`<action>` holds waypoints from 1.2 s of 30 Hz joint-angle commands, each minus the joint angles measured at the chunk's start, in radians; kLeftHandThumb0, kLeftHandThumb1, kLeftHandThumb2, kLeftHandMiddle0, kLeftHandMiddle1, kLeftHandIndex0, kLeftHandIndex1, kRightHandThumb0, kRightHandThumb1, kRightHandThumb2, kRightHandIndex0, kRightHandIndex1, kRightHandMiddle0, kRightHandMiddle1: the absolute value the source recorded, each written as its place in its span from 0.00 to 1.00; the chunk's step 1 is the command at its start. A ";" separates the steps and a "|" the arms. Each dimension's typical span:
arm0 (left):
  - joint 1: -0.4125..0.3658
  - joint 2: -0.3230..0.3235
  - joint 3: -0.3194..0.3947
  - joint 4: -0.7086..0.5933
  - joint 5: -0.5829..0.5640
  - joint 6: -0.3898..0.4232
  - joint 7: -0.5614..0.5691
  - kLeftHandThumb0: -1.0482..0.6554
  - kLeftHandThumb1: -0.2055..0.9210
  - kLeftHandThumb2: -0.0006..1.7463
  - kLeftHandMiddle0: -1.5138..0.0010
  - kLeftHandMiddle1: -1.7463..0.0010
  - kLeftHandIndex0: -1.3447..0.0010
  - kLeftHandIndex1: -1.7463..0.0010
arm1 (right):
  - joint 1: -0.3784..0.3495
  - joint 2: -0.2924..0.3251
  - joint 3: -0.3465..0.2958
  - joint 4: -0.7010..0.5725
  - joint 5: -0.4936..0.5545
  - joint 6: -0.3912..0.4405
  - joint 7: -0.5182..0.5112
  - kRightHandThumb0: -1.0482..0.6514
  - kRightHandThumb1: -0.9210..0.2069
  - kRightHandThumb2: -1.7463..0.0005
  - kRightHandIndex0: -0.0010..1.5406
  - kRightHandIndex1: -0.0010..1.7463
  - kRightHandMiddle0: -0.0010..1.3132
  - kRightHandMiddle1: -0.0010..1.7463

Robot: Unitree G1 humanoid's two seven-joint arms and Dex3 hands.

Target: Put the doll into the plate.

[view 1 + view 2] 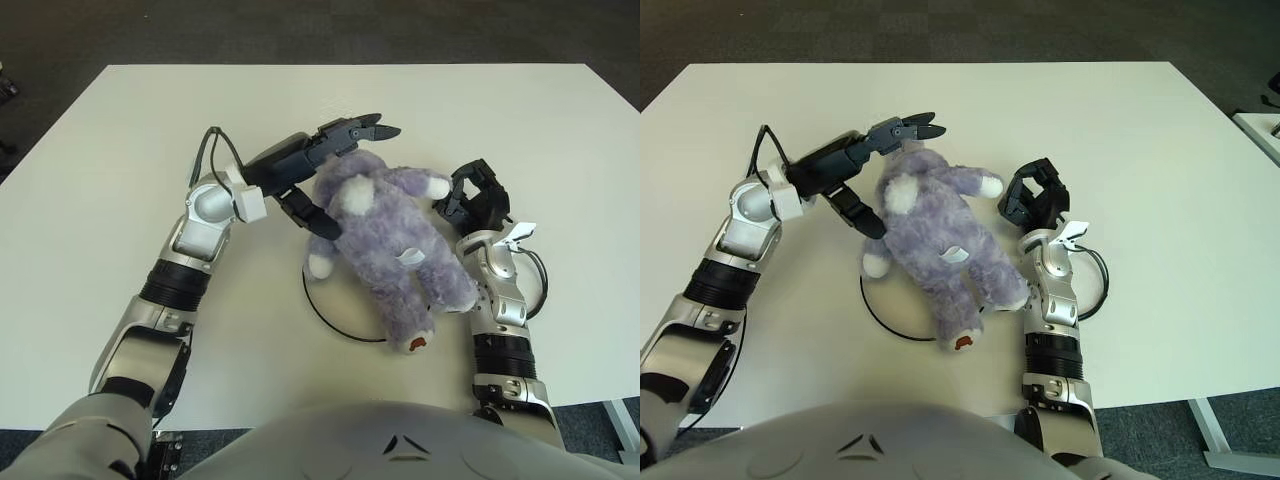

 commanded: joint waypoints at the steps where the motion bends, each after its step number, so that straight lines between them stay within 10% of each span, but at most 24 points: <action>1: -0.022 -0.002 0.037 0.012 -0.015 -0.004 0.028 0.13 0.84 0.28 0.85 0.93 1.00 0.69 | 0.058 0.027 -0.002 0.073 0.001 0.046 -0.001 0.34 0.52 0.26 0.60 1.00 0.45 1.00; 16: -0.112 -0.051 0.133 0.177 0.002 -0.113 0.151 0.09 0.93 0.22 0.80 0.91 1.00 0.55 | 0.049 0.018 -0.007 0.111 -0.002 0.014 0.017 0.34 0.50 0.27 0.60 1.00 0.44 1.00; 27: -0.154 0.033 0.226 0.170 0.140 0.062 0.285 0.02 1.00 0.17 0.81 0.91 1.00 0.54 | 0.042 0.017 -0.011 0.126 0.000 0.007 0.021 0.34 0.51 0.27 0.59 1.00 0.45 1.00; 36: -0.185 -0.003 0.209 0.264 0.258 0.099 0.446 0.22 0.69 0.40 0.79 0.60 0.98 0.34 | 0.045 0.012 -0.011 0.128 0.004 0.004 0.039 0.34 0.50 0.28 0.59 1.00 0.44 1.00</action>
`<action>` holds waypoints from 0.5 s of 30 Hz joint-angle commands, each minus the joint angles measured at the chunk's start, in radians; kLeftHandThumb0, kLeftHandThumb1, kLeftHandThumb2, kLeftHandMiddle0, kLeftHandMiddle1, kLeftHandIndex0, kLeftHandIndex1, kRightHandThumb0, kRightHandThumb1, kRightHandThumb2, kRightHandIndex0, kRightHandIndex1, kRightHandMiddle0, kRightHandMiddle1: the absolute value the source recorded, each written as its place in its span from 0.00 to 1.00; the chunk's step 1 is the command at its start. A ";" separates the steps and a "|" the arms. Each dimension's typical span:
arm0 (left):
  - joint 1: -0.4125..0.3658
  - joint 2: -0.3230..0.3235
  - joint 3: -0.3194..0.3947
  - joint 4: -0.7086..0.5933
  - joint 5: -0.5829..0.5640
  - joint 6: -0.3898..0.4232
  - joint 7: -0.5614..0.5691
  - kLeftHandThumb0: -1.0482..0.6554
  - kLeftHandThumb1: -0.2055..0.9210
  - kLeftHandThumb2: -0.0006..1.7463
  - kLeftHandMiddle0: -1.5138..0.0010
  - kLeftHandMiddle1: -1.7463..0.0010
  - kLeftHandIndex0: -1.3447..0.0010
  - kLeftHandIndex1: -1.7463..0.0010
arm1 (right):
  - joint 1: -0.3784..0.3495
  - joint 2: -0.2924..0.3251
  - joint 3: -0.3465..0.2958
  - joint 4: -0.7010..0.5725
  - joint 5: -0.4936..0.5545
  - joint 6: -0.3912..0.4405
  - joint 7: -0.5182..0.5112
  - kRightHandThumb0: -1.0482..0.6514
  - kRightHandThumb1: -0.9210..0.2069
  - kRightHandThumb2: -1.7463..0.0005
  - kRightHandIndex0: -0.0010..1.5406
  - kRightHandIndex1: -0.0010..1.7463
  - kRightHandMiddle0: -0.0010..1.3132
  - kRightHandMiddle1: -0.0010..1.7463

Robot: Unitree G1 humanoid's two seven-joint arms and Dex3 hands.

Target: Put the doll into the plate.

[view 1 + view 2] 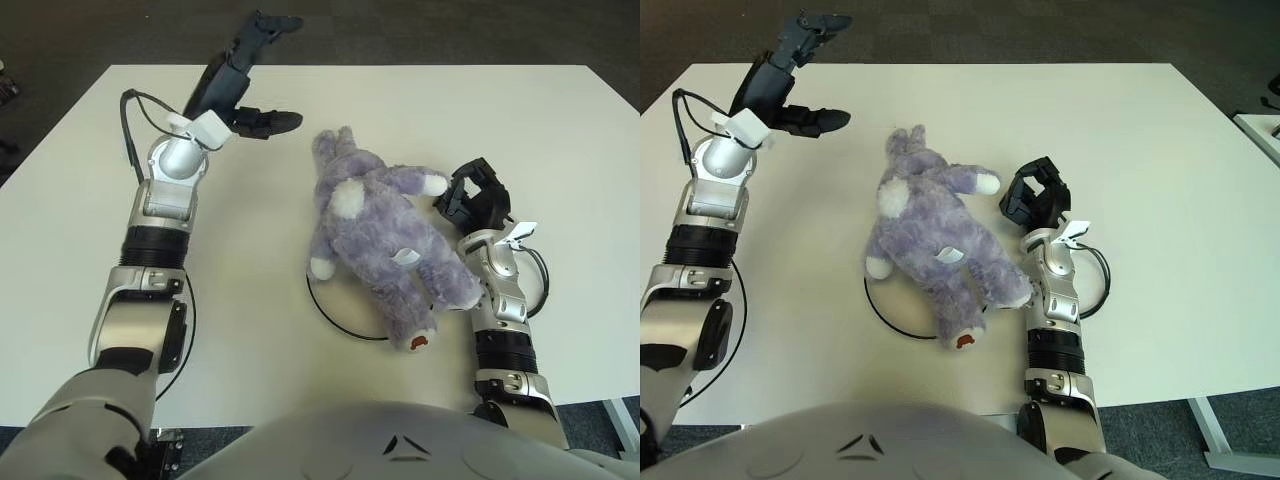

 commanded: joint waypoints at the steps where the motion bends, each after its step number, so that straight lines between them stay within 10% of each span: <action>1: -0.008 -0.027 -0.013 0.033 -0.006 0.004 0.030 0.24 0.66 0.44 0.79 0.59 0.97 0.33 | 0.065 0.029 0.001 0.069 0.004 0.050 0.000 0.34 0.50 0.28 0.59 1.00 0.44 1.00; 15: -0.023 -0.098 0.006 0.202 -0.172 -0.013 -0.003 0.26 0.93 0.37 0.85 0.68 1.00 0.34 | 0.069 0.032 0.002 0.059 -0.002 0.055 -0.010 0.34 0.51 0.27 0.60 1.00 0.45 1.00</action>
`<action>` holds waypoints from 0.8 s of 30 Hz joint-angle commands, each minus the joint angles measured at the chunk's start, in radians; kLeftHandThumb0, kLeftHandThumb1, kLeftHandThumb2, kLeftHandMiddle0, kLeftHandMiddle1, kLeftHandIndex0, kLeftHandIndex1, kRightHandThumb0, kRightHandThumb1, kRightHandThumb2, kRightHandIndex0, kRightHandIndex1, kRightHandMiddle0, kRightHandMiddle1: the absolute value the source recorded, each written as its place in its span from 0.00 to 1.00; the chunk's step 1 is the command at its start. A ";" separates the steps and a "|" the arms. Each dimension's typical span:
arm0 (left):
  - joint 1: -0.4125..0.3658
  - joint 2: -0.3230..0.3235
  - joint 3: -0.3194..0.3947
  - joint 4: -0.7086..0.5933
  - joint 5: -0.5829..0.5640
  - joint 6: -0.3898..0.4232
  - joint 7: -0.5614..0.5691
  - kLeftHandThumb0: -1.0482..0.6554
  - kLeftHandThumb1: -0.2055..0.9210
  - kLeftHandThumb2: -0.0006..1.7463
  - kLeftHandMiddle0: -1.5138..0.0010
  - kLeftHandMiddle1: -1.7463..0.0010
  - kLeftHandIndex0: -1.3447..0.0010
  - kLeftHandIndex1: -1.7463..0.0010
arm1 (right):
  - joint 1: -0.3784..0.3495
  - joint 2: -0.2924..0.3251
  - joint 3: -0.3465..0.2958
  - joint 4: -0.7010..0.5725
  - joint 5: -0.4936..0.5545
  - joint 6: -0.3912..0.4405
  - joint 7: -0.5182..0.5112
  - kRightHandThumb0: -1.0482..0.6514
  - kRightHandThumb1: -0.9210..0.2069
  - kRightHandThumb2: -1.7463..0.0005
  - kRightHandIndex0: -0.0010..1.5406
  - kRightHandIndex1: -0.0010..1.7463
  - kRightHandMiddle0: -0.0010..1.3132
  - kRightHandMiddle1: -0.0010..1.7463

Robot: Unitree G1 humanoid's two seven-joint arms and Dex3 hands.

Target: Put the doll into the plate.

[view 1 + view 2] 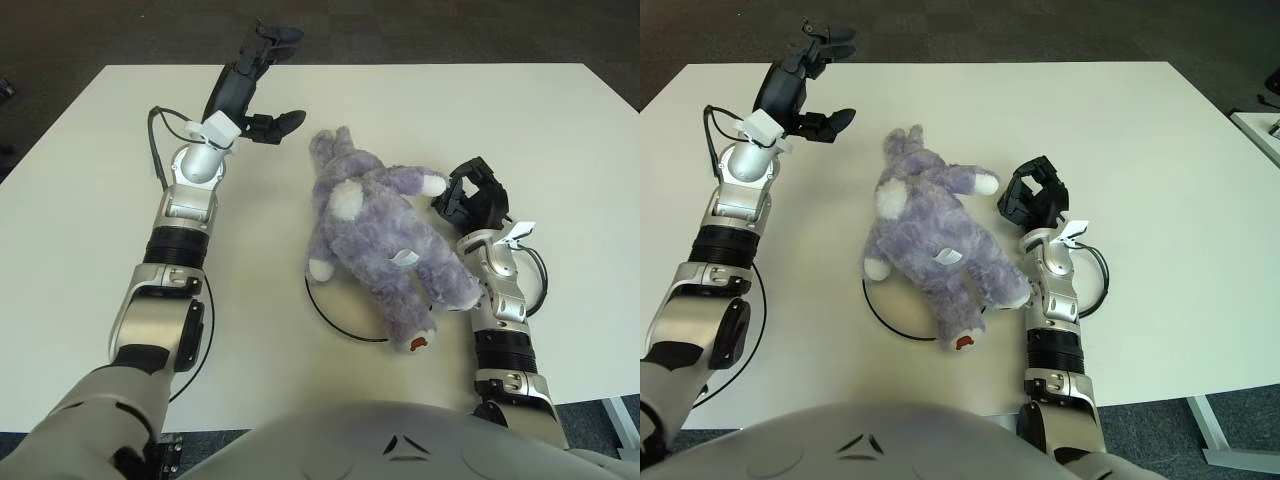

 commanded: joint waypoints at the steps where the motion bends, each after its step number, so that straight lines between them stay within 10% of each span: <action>1: -0.010 -0.013 0.018 0.046 -0.040 -0.007 -0.005 0.26 0.94 0.37 0.85 0.68 1.00 0.34 | 0.069 0.032 -0.004 0.060 -0.002 0.056 -0.020 0.34 0.51 0.27 0.60 1.00 0.45 1.00; 10: 0.052 -0.066 0.046 -0.010 -0.097 0.123 0.039 0.35 0.91 0.44 0.83 0.64 1.00 0.24 | 0.068 0.031 -0.004 0.060 -0.001 0.058 -0.021 0.34 0.51 0.27 0.60 1.00 0.45 1.00; 15: 0.081 -0.100 0.056 -0.029 -0.091 0.130 0.086 0.40 0.98 0.32 0.80 0.42 0.88 0.04 | 0.068 0.031 -0.004 0.066 -0.002 0.050 -0.018 0.34 0.51 0.27 0.60 1.00 0.45 1.00; 24: 0.116 -0.144 0.061 0.071 -0.063 0.094 0.173 0.40 0.91 0.38 0.53 0.08 0.81 0.00 | 0.067 0.028 -0.007 0.071 -0.002 0.050 -0.017 0.34 0.51 0.27 0.60 1.00 0.45 1.00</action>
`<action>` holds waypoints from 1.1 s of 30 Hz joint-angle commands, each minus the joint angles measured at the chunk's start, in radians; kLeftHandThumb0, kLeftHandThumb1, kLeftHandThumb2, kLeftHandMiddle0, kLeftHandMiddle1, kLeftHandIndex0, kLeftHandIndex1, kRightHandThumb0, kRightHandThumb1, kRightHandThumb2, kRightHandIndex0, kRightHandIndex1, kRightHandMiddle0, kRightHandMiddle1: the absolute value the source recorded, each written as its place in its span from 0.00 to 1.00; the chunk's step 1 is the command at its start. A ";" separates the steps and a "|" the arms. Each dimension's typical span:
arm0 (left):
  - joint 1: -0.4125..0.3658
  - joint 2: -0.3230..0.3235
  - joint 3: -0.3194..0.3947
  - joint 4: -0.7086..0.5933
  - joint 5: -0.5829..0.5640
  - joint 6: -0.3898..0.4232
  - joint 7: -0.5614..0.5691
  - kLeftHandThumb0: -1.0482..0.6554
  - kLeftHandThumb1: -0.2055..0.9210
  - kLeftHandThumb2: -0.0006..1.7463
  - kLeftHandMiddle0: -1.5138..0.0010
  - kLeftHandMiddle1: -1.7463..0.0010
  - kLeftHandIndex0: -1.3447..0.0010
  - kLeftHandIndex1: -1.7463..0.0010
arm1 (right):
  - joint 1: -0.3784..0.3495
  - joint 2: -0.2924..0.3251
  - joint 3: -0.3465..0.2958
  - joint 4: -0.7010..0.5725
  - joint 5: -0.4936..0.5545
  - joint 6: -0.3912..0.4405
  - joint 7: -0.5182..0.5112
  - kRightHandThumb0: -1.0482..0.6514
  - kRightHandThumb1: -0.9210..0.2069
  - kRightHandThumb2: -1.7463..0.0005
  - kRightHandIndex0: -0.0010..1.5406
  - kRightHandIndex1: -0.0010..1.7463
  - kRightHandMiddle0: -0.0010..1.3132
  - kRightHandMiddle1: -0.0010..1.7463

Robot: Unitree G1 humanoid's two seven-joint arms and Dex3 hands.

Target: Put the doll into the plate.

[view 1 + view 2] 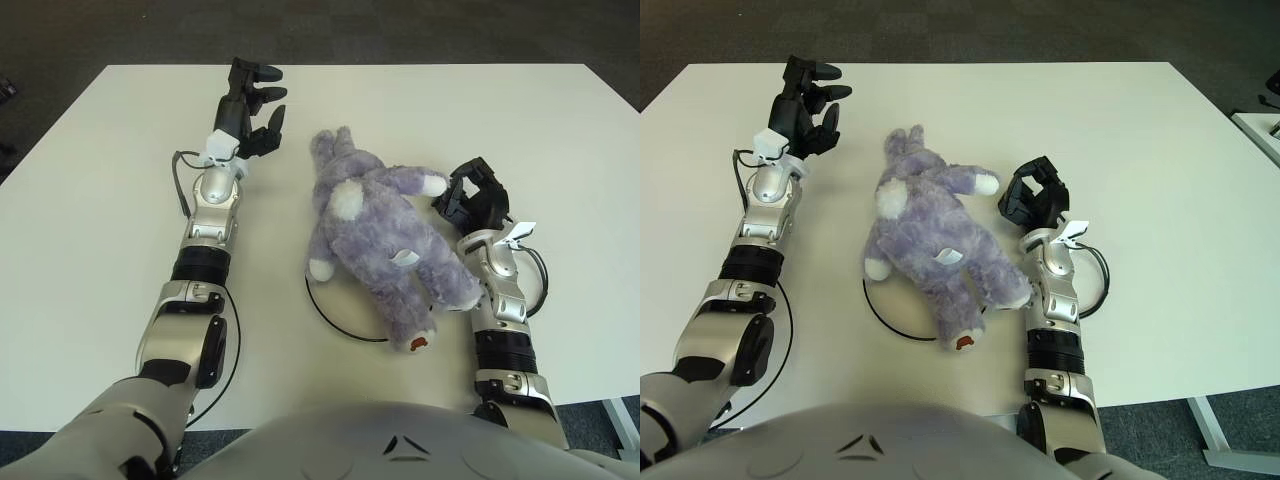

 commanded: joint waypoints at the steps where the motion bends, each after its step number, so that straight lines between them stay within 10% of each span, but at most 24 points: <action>1: 0.020 -0.009 0.005 0.032 -0.012 0.000 -0.002 0.40 0.89 0.39 0.50 0.05 0.80 0.00 | 0.066 0.028 -0.006 0.072 -0.001 0.051 -0.013 0.34 0.51 0.27 0.60 1.00 0.45 1.00; 33: 0.067 -0.088 0.083 0.057 -0.180 0.184 -0.043 0.38 0.71 0.55 0.36 0.00 0.70 0.00 | 0.080 0.016 -0.014 0.057 -0.007 0.062 -0.009 0.34 0.48 0.29 0.61 1.00 0.43 1.00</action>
